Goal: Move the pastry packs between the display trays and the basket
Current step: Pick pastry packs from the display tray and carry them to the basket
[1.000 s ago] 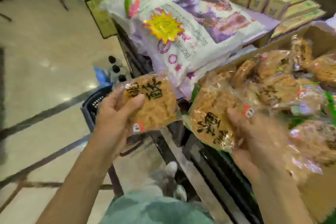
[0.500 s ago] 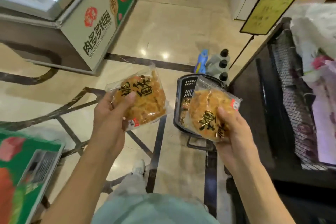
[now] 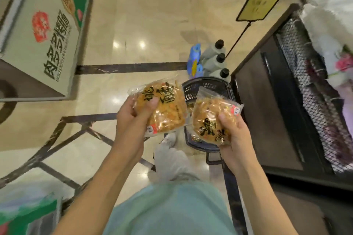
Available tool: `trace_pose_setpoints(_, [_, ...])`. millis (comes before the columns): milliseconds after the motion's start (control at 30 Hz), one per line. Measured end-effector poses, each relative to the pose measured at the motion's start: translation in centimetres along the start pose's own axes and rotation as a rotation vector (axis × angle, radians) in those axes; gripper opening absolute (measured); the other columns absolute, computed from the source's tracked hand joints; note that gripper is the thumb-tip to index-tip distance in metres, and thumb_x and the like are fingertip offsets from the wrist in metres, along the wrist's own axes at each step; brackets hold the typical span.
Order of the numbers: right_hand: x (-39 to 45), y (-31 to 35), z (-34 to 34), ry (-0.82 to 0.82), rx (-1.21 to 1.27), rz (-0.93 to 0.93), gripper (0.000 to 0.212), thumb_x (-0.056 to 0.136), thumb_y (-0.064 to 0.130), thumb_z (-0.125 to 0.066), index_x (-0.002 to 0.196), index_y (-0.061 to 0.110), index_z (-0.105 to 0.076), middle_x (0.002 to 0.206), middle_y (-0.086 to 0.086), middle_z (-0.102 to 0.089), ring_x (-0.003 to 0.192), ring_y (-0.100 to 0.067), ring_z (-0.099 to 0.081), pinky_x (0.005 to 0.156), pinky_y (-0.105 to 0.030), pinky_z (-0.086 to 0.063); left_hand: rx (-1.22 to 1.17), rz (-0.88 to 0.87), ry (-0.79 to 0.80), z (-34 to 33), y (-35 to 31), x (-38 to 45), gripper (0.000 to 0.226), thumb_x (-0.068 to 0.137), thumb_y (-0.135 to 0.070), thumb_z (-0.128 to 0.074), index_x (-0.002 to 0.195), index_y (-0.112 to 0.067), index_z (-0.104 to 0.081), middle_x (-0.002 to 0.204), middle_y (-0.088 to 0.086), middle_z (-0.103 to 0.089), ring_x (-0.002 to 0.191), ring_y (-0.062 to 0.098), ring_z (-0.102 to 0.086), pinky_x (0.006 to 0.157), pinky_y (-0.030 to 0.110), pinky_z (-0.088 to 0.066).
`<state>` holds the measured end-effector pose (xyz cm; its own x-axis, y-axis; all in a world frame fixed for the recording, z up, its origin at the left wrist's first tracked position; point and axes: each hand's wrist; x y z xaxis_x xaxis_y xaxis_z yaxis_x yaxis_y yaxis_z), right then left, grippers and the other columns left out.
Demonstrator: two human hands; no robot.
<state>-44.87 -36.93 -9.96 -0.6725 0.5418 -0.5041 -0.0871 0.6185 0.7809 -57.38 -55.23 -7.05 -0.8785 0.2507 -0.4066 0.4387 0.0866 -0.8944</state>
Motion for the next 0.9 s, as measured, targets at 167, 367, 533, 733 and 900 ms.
trace_pose_setpoints(167, [7.3, 1.6, 0.0, -0.132, 0.107, 0.017, 0.041, 0.096, 0.013, -0.062, 0.135, 0.006, -0.056, 0.127, -0.020, -0.067, 0.114, -0.037, -0.066, 0.077, -0.044, -0.060, 0.143, 0.041, 0.188, -5.5, -2.6, 9.5, 0.030, 0.088, -0.017, -0.071, 0.117, -0.015, -0.065, 0.110, 0.005, -0.076, 0.105, 0.023, -0.072, 0.084, 0.042, -0.061])
trace_pose_setpoints(367, [11.2, 3.5, 1.1, -0.331, 0.280, 0.069, 0.046, 0.091, 0.016, -0.066, 0.136, 0.011, -0.056, 0.125, -0.014, -0.070, 0.114, -0.034, -0.067, 0.077, -0.041, -0.060, 0.293, 0.141, 0.478, -13.3, -3.7, 18.9, 0.023, 0.094, -0.007, -0.064, 0.116, -0.013, -0.065, 0.102, 0.000, -0.078, 0.092, 0.014, -0.074, 0.067, 0.026, -0.059])
trace_pose_setpoints(533, [11.2, 2.3, 2.9, -0.636, 0.278, 0.092, 0.044, 0.091, 0.020, -0.070, 0.133, 0.015, -0.059, 0.124, -0.008, -0.071, 0.116, -0.029, -0.067, 0.097, -0.056, -0.053, 0.489, 0.234, 0.776, -20.3, -1.2, 23.5, 0.036, 0.091, -0.010, -0.064, 0.127, -0.009, -0.063, 0.108, 0.004, -0.076, 0.100, 0.019, -0.073, 0.074, 0.030, -0.059])
trace_pose_setpoints(733, [12.8, -1.5, 3.4, -0.957, 0.337, 0.040, 0.044, 0.088, 0.014, -0.072, 0.130, 0.015, -0.062, 0.120, -0.004, -0.072, 0.112, -0.024, -0.068, 0.096, -0.049, -0.055, 0.778, 0.294, 1.129, -27.6, 4.7, 28.7, 0.035, 0.093, -0.009, -0.068, 0.126, -0.001, -0.061, 0.117, 0.014, -0.072, 0.110, 0.028, -0.070, 0.093, 0.045, -0.058])
trace_pose_setpoints(900, [19.7, -6.5, 5.1, -1.186, 0.320, -0.038, 0.037, 0.081, 0.001, -0.076, 0.113, 0.017, -0.067, 0.101, 0.000, -0.076, 0.093, -0.018, -0.073, 0.081, -0.043, -0.062, 0.965, 0.297, 1.280, -31.4, 13.6, 35.9, 0.030, 0.095, -0.010, -0.065, 0.123, -0.001, -0.060, 0.115, 0.015, -0.073, 0.107, 0.029, -0.071, 0.091, 0.046, -0.059])
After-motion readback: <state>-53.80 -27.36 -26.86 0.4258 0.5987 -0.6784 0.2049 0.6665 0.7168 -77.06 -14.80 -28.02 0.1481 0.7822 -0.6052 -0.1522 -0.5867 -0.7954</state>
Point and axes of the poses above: each hand's wrist, its own x-axis towards the middle knuckle, its own z-axis out of the back of the hand, y = z × x
